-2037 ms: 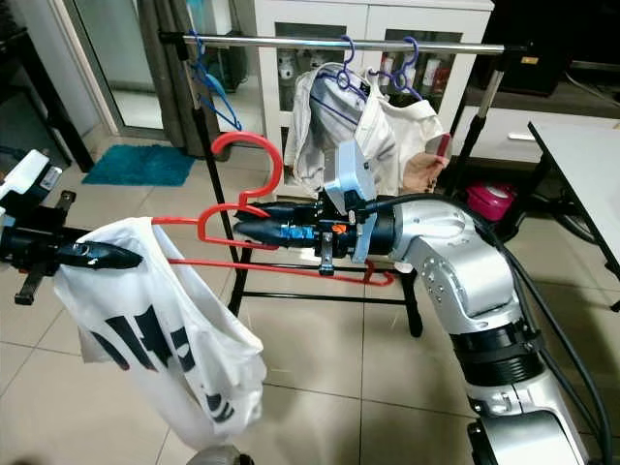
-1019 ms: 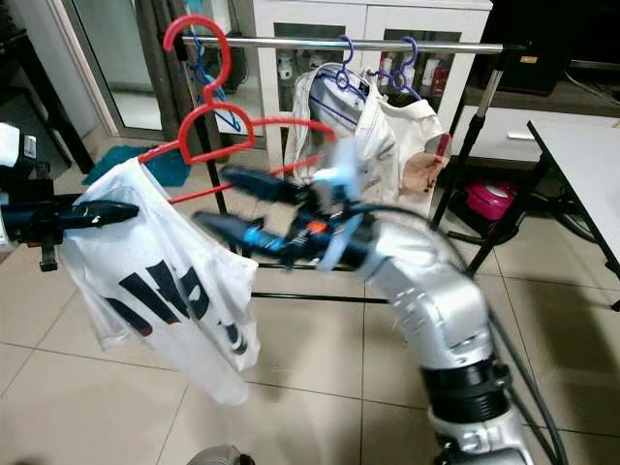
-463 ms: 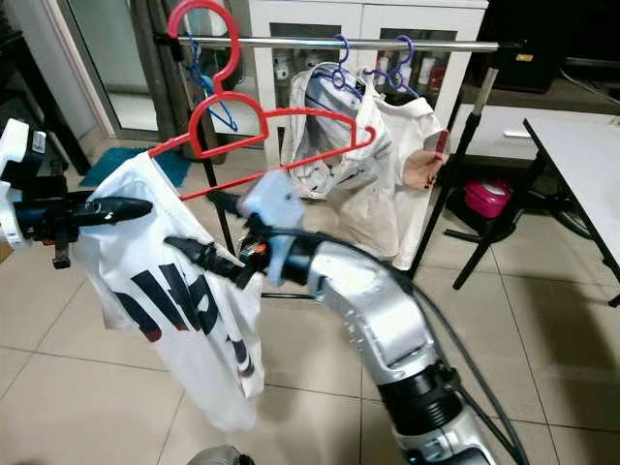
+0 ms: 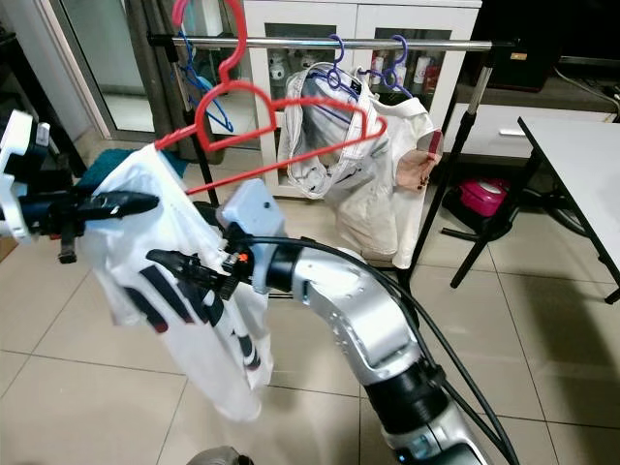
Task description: Hang hanger
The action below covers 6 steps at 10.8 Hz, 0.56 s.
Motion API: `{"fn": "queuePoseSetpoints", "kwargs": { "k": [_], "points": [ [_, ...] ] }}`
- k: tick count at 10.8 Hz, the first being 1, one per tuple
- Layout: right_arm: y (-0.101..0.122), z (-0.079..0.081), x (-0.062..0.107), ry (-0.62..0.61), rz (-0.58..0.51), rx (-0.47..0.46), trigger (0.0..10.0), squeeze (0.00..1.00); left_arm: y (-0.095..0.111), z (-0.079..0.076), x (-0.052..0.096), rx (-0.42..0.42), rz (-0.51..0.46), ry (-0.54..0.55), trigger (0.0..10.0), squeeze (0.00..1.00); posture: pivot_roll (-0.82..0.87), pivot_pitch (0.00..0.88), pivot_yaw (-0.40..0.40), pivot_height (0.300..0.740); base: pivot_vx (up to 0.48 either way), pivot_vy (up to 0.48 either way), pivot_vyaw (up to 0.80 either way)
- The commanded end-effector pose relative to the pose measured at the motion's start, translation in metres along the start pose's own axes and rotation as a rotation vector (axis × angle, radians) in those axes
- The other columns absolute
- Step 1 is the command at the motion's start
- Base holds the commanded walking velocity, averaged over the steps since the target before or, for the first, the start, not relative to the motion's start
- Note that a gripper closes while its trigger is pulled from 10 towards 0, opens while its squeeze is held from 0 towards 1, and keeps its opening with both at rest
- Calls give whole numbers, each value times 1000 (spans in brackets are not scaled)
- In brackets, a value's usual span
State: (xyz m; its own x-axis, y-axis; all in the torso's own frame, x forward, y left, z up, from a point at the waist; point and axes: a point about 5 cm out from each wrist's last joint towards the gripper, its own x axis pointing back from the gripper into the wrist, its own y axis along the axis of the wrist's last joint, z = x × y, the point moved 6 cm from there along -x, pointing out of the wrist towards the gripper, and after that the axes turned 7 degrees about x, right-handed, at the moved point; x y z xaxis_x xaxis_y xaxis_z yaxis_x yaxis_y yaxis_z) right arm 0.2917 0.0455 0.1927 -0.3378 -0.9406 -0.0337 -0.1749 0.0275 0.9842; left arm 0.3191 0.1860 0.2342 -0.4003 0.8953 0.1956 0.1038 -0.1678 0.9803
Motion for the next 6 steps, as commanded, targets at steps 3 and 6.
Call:
{"fn": "queuePoseSetpoints", "kwargs": {
  "k": [3, 6],
  "points": [
    [-4, 5, -11, 64, 11, 21, 10000, 0, 19, -3, -1, -42, -31, -6, 0, 0, 32, 0, 87, 740, 0, 0, 0],
    [-26, 18, -16, 201, 13, -42, 10000, 0, 36, -3, 5, -54, -50, -2, 0, 0, 58, 0, 91, 740, 0, 0, 0]
  ]
}}
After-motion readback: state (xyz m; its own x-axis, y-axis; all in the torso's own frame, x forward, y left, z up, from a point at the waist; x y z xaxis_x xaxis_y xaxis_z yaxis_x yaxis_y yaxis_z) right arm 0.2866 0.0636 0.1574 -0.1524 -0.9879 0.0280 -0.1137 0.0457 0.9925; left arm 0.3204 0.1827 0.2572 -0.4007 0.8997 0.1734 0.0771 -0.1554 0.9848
